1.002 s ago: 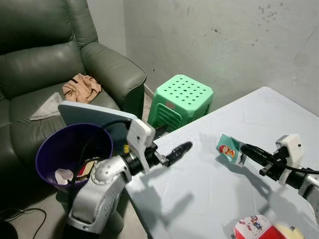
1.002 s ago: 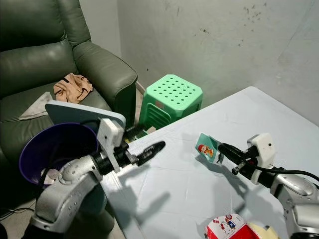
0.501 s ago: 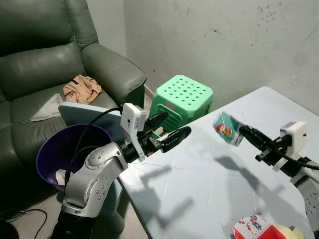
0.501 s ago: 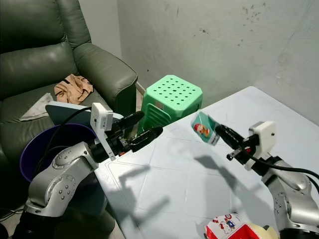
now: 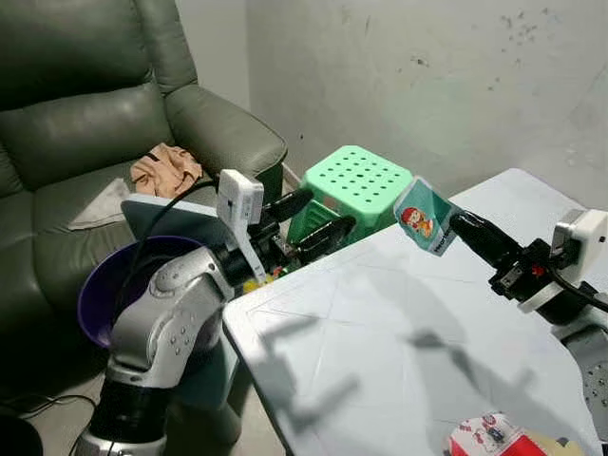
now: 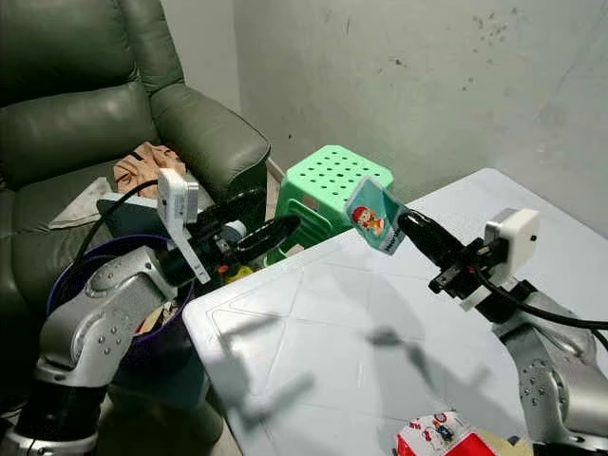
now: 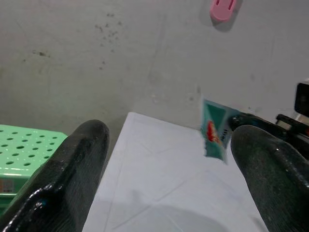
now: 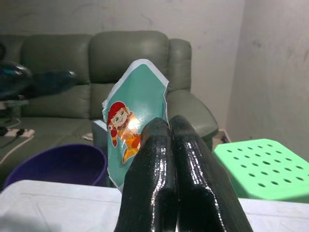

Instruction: Picking trash to rubbish bin

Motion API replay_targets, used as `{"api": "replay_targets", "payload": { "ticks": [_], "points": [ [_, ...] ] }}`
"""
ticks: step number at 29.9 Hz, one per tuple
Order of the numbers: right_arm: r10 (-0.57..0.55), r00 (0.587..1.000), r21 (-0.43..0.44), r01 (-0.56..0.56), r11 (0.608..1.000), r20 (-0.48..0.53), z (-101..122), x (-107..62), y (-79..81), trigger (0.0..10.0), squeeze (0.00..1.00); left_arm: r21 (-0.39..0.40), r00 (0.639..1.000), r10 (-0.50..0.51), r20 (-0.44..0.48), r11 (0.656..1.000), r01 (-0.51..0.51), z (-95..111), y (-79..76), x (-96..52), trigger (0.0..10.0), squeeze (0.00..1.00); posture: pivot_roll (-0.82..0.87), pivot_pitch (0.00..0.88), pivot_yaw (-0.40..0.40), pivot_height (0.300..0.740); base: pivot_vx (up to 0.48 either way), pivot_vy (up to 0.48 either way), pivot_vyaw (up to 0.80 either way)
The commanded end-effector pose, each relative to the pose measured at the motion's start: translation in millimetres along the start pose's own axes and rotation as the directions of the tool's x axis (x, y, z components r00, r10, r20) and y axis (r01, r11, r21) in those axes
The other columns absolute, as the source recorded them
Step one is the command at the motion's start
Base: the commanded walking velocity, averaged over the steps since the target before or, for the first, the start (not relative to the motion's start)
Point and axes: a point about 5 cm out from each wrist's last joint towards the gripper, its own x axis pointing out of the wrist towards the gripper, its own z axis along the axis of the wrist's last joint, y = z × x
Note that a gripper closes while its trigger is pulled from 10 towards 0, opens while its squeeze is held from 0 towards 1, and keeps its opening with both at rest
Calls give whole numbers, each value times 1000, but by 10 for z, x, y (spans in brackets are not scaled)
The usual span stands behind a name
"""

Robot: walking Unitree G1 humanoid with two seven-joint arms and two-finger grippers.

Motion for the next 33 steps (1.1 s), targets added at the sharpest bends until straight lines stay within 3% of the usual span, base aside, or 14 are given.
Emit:
{"api": "replay_targets", "payload": {
  "ticks": [1,15,20,33],
  "points": [
    [38,999,-5,-38,999,22,102,2,43,10000,0,10,1000,-2,11,1000,2,34,17,41,10000,0,-129,72,-60,740,0,0,0],
    [91,995,-14,-91,996,42,228,82,128,10000,0,17,998,-44,40,999,44,62,22,275,10000,0,-148,80,-58,740,0,0,0],
    [105,994,-22,-104,994,43,263,91,168,10000,0,7,994,-102,47,995,102,45,-69,393,10000,0,-163,85,-48,740,0,0,0],
    [148,988,-11,-148,989,43,294,117,250,10000,0,2,987,-152,59,988,152,44,-143,500,10000,0,-170,90,-46,740,0,0,0]
  ]
}}
